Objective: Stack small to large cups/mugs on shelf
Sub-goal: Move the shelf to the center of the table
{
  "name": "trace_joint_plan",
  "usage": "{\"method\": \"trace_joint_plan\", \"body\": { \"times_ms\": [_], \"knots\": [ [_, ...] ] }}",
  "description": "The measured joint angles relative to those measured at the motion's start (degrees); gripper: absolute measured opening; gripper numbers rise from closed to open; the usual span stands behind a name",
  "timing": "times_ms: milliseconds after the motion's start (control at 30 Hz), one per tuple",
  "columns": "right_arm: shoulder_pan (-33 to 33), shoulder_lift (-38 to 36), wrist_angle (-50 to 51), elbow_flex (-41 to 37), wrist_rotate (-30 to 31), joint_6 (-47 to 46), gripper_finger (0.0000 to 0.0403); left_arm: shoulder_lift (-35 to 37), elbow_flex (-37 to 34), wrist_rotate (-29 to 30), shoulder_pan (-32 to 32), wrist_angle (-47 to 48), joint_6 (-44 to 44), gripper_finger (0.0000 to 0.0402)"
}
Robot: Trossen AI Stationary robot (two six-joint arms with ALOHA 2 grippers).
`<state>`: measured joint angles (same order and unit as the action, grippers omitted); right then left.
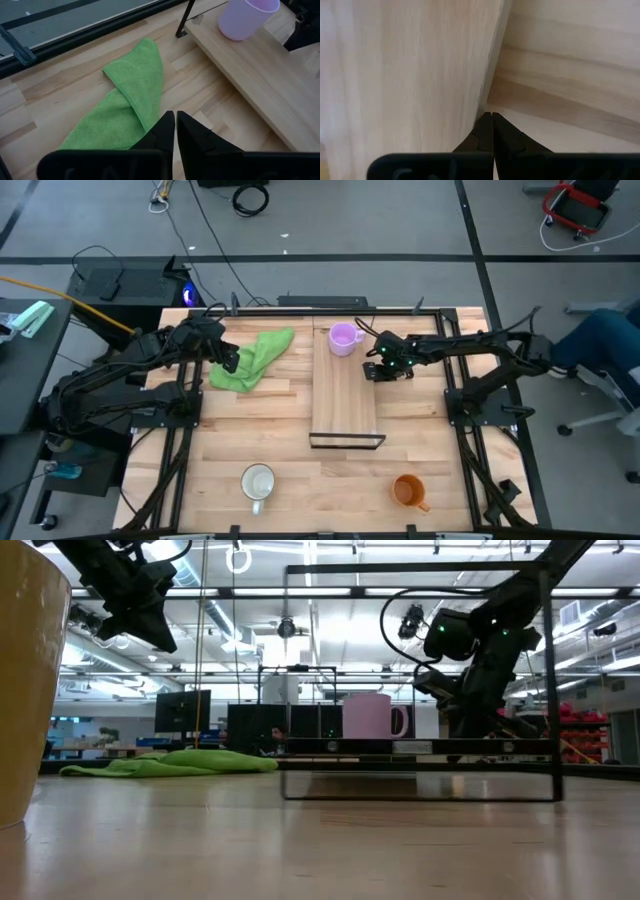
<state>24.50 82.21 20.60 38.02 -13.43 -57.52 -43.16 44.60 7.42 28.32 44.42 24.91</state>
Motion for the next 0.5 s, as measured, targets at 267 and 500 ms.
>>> {"method": "trace_joint_plan", "body": {
  "times_ms": [267,500],
  "knots": [
    [-0.81,0.32,-0.8,0.3,0.05,-1.65,0.0,0.0,0.0,0.0,0.02,0.0,0.0,0.0031],
    [-0.87,1.05,-1.95,1.74,0.05,-1.51,0.0,0.0,0.0,0.01,0.01,0.0,0.01,0.0023]
  ]
}}
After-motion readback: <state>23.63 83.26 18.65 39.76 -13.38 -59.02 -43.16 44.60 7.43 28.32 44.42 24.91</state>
